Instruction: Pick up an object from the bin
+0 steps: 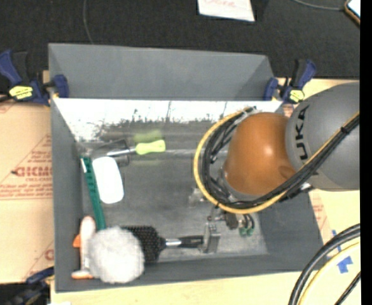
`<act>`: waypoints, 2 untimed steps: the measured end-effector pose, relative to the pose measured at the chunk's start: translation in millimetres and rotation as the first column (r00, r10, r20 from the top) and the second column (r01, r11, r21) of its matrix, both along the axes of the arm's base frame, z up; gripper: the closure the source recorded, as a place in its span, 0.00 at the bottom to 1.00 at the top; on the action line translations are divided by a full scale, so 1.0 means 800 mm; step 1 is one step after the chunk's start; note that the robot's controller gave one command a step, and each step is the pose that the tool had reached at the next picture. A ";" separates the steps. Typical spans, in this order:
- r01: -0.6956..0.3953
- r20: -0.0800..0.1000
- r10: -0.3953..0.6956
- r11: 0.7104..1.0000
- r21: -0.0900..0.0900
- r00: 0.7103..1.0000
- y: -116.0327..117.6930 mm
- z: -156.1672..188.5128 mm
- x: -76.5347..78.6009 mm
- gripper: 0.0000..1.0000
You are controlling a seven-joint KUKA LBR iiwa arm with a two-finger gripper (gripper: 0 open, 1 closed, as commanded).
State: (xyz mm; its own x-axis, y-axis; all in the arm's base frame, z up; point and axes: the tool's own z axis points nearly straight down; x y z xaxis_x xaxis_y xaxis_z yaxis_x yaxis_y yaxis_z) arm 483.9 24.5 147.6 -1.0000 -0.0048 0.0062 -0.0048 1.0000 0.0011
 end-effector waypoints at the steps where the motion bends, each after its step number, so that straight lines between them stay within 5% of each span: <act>1: 0.001 0.008 -0.001 1.000 0.001 1.000 0.000 0.005 0.002 0.00; 2: -0.060 0.006 0.060 0.998 0.001 0.998 0.045 -0.047 -0.007 0.00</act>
Offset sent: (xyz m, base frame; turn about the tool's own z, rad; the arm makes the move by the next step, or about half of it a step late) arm -0.0061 0.0361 -0.0373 -0.0579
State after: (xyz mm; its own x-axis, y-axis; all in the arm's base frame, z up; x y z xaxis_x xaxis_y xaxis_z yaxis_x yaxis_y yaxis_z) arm 478.3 60.3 110.3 -0.9979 -0.0650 -0.0002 -0.0650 0.9979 0.0020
